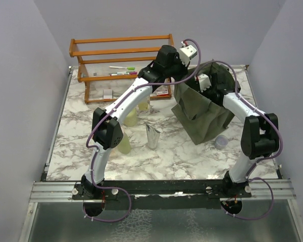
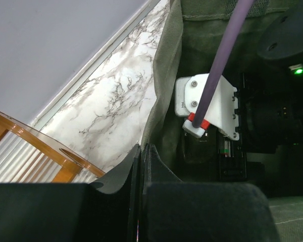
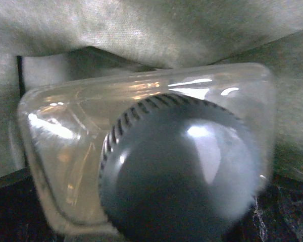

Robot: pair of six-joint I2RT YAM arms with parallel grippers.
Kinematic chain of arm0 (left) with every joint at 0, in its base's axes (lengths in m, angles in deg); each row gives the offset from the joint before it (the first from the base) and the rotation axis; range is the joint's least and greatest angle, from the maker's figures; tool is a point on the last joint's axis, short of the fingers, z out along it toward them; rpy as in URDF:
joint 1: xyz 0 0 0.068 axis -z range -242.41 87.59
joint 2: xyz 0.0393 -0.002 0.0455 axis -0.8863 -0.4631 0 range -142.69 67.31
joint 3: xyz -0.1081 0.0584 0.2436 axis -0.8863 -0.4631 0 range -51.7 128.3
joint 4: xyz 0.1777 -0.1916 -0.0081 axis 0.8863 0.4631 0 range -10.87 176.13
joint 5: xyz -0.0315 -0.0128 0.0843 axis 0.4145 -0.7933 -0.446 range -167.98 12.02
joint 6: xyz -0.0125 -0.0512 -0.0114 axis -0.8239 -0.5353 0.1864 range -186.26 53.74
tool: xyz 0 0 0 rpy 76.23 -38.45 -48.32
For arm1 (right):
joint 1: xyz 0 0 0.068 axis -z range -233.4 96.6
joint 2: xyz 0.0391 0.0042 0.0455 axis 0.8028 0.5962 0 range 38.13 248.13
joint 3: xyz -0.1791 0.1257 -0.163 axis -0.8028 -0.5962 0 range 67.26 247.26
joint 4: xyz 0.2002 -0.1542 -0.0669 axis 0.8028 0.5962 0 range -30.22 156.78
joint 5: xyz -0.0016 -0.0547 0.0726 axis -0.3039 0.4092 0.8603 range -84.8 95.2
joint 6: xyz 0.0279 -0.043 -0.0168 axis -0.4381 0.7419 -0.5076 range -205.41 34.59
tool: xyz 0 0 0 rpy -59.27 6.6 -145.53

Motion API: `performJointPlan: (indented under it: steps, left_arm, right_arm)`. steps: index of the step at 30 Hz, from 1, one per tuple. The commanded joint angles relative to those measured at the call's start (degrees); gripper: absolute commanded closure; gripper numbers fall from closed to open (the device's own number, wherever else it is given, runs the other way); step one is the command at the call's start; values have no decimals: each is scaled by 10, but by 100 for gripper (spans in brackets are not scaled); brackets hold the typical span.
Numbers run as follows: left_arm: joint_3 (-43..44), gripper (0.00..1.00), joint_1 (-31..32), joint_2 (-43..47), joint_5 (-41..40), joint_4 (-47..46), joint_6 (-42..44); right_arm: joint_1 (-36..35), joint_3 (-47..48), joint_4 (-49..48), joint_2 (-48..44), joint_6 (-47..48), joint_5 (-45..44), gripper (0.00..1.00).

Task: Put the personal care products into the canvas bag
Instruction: Adjust the canvas bag at the center of the board.

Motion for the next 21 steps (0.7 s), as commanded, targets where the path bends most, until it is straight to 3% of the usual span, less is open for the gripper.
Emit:
performJointPlan:
  steps: [1, 9, 21]
  left_arm:
    - [-14, 100, 2, 15, -2, 17, -1]
    - [-16, 100, 2, 15, 2, 17, -4]
    - [-16, 100, 2, 15, -19, 14, -17]
  right_arm:
    - [-2, -22, -26, 30, -7, 12, 3]
    - [-3, -17, -21, 63, -5, 38, 10]
    - [-2, 20, 19, -10, 2, 110, 58]
